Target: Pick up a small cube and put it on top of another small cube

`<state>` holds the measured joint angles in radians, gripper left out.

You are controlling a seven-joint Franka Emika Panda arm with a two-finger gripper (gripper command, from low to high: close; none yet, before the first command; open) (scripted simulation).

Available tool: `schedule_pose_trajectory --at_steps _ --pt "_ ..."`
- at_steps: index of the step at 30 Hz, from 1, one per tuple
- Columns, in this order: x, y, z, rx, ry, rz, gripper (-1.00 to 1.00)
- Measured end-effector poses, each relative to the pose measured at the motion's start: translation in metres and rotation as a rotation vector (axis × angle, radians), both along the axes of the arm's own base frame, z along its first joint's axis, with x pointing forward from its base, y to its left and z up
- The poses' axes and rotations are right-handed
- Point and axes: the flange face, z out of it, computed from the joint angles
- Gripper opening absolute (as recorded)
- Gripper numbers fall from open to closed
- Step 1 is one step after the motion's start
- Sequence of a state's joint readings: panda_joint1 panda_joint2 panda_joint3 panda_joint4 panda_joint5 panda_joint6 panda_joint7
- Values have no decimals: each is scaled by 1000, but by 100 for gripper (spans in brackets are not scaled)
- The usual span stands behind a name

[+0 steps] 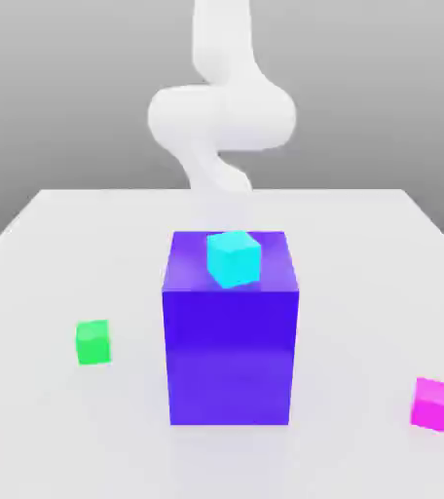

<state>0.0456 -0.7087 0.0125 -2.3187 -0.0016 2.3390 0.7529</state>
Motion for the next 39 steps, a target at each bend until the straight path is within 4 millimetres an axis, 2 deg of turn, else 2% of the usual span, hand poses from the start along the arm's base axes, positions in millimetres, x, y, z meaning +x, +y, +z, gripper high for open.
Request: schedule_pose_trajectory --at_steps 3,6,9,12,16,20,26,30,31,37,39 --pt "34 34 -51 -56 85 116 0" --pt "58 69 -104 -109 163 232 0" --pt "72 105 -160 -162 238 351 0" --pt "77 142 -217 -214 312 474 0" --pt "68 187 -295 -281 407 641 0" --pt "37 237 -373 -354 496 837 0" --pt "-12 267 -480 -430 621 1049 0" --pt "-16 270 -531 -435 630 1067 0" --pt "-17 269 -541 -435 631 1068 -100" --pt "-17 269 -546 -436 632 1069 -100" --pt "-17 270 -534 -436 632 1069 -100"
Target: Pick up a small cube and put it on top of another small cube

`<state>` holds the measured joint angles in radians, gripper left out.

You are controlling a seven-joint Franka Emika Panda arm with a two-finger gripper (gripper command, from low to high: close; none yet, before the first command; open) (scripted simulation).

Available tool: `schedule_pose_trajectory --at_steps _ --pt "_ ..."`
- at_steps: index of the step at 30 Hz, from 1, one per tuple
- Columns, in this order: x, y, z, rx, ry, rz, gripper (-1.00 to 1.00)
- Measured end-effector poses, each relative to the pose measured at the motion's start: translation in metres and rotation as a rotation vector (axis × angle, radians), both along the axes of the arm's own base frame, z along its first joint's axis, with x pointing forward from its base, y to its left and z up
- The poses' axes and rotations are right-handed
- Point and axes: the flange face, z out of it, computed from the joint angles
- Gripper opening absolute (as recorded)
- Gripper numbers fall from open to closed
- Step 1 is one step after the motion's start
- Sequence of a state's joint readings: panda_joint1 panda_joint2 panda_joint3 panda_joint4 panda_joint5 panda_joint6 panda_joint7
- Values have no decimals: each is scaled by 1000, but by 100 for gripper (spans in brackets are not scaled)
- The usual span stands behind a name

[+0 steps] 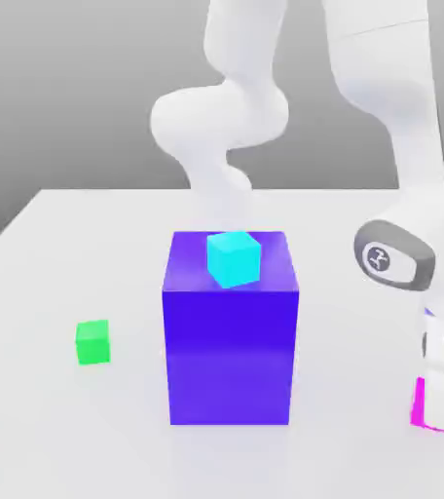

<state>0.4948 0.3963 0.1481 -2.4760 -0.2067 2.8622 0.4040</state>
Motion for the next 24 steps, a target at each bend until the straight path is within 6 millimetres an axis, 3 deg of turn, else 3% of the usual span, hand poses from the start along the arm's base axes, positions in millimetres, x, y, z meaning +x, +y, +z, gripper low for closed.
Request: schedule_pose_trajectory --at_steps 4,5,7,11,16,18,21,22,24 --pt "1 1 44 0 -2 2 -100" --pt "9 -1 50 2 -12 -8 -100" --pt "35 -31 61 -12 -40 -93 -100" --pt "82 -121 81 -53 -100 -322 -100" --pt "99 -251 104 -108 -146 -636 -100" --pt "93 -326 113 -135 -161 -819 -100" --pt "57 -440 130 -179 -184 -1121 -100" --pt "44 -460 133 -188 -190 -1188 -100" --pt "15 -480 136 -183 -179 -1292 -100"
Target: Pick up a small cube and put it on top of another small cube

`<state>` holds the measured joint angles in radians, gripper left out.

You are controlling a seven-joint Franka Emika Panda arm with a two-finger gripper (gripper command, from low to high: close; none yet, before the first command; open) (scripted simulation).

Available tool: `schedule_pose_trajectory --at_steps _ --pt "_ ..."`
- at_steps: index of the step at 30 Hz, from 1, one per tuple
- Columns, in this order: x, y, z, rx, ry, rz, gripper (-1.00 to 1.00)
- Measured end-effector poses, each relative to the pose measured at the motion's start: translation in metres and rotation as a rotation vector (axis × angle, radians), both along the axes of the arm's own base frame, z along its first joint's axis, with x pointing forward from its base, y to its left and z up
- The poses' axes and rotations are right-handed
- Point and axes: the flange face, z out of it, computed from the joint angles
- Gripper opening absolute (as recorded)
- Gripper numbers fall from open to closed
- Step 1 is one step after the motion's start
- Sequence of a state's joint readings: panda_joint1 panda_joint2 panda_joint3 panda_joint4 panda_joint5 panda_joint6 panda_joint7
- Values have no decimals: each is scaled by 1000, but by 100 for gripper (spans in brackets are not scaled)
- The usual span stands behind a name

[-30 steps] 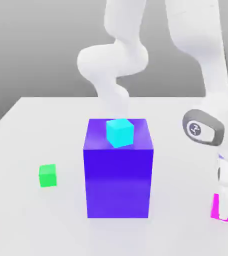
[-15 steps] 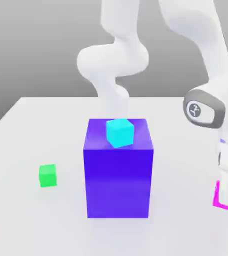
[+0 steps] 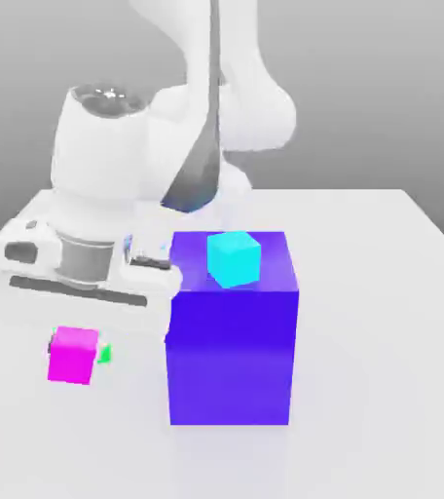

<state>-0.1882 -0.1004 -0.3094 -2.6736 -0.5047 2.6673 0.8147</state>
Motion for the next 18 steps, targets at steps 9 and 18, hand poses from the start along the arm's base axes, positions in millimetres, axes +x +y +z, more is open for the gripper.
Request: schedule_pose_trajectory --at_steps 9,18 --pt "-145 -26 -30 225 -28 -474 -100" --pt "-148 -24 -82 255 -34 -493 -100"
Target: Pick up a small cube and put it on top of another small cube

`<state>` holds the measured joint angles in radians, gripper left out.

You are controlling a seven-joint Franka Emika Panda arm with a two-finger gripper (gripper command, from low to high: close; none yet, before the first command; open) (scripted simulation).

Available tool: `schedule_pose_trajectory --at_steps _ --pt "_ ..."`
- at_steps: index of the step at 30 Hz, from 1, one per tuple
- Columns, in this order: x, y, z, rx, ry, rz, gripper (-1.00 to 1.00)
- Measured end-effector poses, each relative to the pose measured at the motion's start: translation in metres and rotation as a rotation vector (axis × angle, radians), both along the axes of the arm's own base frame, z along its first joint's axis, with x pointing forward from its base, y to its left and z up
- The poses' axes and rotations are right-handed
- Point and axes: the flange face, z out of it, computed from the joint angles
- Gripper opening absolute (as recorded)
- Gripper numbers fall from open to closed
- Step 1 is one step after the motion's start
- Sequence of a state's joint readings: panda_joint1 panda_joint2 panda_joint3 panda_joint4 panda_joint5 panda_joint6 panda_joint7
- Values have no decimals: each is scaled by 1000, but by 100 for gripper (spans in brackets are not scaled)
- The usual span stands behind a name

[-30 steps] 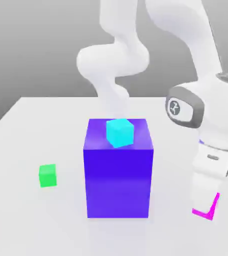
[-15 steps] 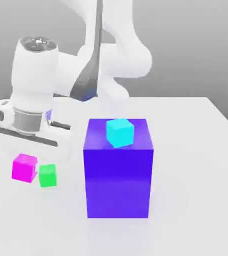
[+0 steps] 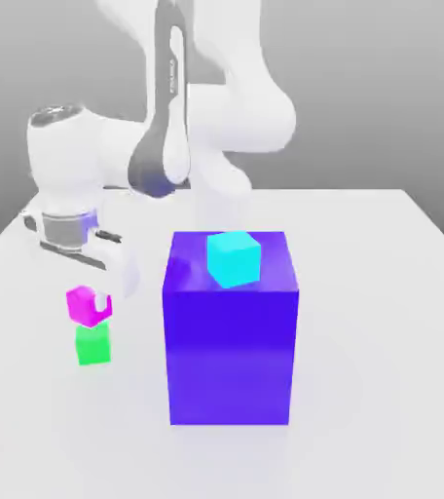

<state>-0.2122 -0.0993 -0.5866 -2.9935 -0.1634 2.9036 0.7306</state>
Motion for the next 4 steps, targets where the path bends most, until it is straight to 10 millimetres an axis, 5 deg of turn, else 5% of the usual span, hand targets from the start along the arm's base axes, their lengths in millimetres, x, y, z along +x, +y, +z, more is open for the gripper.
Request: schedule_pose_trajectory --at_steps 1,2,4 --pt "-1 0 -6 -3 2 -1 -100" --pt "-1 1 -12 -8 5 4 100" --pt "-2 1 -12 -8 5 3 100"
